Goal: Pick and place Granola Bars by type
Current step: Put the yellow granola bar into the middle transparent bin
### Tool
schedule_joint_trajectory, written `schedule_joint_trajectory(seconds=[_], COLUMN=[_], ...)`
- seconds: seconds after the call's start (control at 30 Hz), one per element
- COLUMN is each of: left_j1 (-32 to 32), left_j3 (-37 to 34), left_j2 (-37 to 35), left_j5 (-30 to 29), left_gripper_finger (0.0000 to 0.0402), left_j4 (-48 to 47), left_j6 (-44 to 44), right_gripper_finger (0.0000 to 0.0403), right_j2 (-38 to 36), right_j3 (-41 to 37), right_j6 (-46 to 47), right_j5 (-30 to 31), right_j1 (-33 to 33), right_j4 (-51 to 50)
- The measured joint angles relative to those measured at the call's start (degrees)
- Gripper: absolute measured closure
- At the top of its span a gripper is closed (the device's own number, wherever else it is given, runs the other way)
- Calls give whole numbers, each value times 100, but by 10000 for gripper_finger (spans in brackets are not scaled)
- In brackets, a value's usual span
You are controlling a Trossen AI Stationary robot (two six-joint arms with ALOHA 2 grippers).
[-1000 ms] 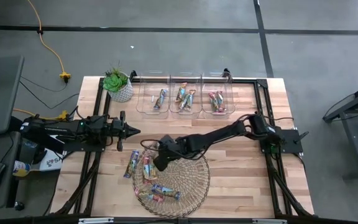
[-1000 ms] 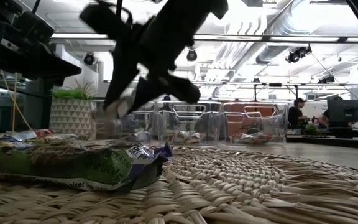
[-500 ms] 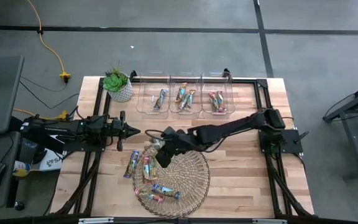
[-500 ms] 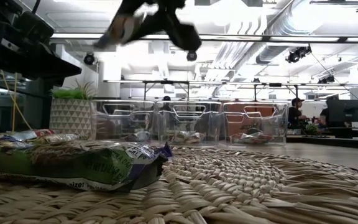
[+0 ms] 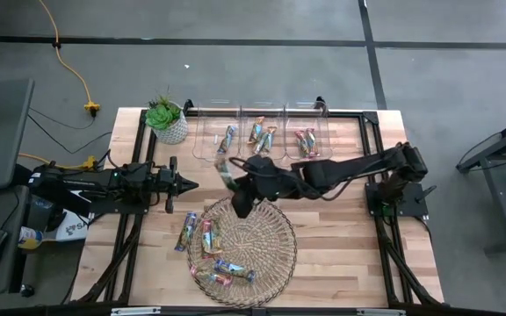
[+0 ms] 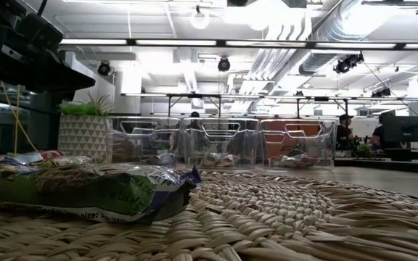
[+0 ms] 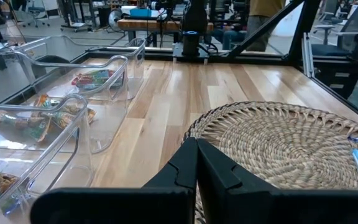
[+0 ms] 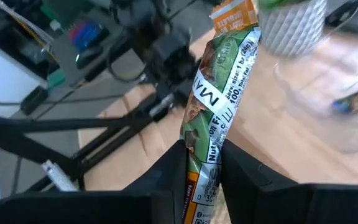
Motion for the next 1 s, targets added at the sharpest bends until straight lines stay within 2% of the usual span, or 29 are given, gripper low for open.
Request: schedule_joint_trajectory(seconds=[0.33, 1.0], left_j1=[0, 0], left_j3=[0, -1], left_j2=[0, 0], left_j5=[-2, -2], left_gripper_finger=[400, 400], left_j4=[0, 0], left_j6=[-2, 0], right_gripper_finger=[332, 332], right_j2=[-417, -558], right_j3=[0, 5], right_j6=[-84, -114], right_j5=[1022, 1000], right_j1=[-248, -1335], right_j4=[-78, -489])
